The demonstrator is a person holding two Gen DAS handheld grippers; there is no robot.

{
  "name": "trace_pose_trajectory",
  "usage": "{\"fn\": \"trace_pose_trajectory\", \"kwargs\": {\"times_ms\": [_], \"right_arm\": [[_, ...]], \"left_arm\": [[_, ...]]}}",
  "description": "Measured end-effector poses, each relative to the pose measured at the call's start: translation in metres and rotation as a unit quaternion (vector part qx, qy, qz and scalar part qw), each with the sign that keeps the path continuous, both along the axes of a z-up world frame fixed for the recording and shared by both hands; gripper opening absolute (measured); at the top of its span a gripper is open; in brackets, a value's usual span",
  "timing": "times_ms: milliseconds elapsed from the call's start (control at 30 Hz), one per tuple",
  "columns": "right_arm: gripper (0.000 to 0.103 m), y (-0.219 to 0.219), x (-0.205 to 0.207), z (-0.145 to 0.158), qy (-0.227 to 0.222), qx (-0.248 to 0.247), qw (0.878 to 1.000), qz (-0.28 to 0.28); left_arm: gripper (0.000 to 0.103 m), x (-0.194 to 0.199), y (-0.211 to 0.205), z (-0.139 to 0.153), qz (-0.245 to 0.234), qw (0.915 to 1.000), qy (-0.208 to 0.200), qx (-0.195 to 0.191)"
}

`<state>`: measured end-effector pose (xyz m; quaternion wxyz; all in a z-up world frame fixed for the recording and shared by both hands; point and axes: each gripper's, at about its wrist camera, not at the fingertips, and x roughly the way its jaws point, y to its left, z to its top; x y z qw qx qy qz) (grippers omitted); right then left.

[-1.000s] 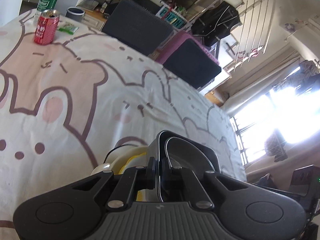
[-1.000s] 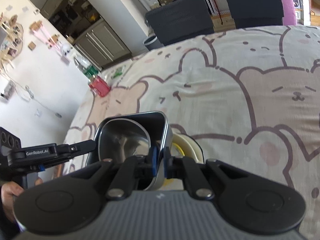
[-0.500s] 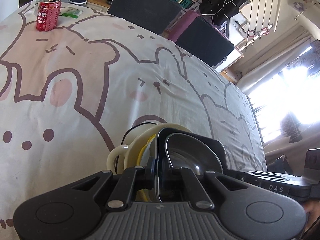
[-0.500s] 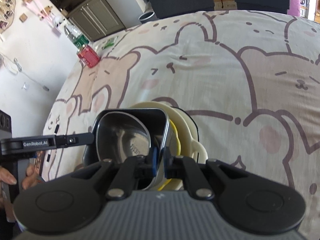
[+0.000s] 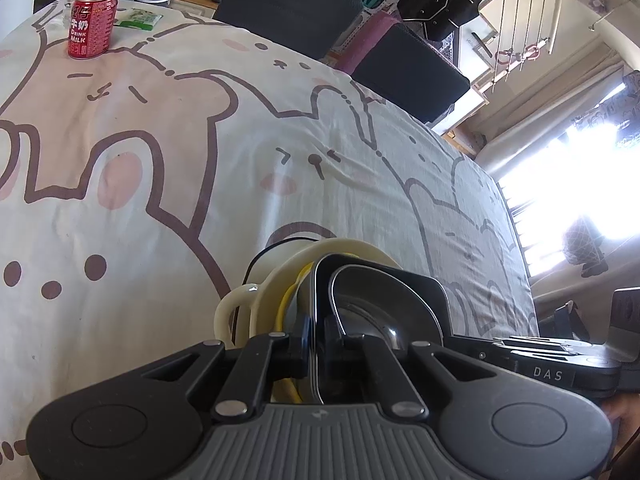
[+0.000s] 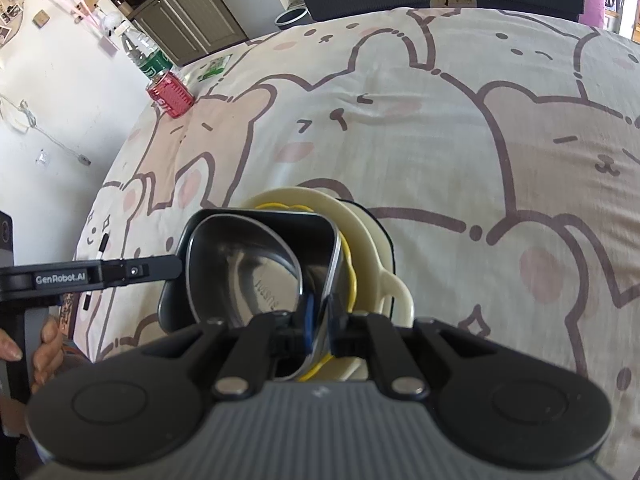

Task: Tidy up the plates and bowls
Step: 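Carry the tray over the cream plate stack and lower it onto the stack, then open both grippers to release the tray on the plate stack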

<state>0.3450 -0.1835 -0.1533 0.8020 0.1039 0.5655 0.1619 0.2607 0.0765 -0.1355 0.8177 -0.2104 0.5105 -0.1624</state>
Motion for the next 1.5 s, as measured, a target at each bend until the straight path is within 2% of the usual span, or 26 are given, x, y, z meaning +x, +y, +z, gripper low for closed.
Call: {"fn": "trace_pose_trajectory", "kwargs": {"times_ms": [633,800,867,1200,1300,1500], "right_arm": [[0.012,0.006,0.001,-0.002,-0.002,-0.011,1.0,0.005],[0.013,0.006,0.002,-0.001,-0.005,-0.017,1.0,0.006],[0.014,0.005,0.002,-0.001,-0.008,-0.02,1.0,0.006],[0.025,0.002,-0.002,0.008,-0.024,-0.024,0.999,0.005],[0.03,0.0,-0.005,0.011,-0.032,-0.026,0.999,0.004],[0.046,-0.007,-0.013,0.024,-0.058,-0.033,0.998,-0.005]], "left_arm": [[0.007,0.001,-0.002,-0.001,-0.008,0.9999,-0.004,0.008],[0.012,0.001,-0.003,-0.002,-0.011,0.9997,0.0,0.023],[0.019,0.001,-0.002,-0.002,-0.011,0.9996,0.0,0.026],[0.037,-0.005,-0.002,0.004,-0.018,0.999,-0.008,0.041],[0.048,-0.008,-0.003,0.007,-0.018,0.9987,-0.013,0.047],[0.078,-0.014,0.001,0.015,-0.008,0.9978,-0.027,0.06]]}}
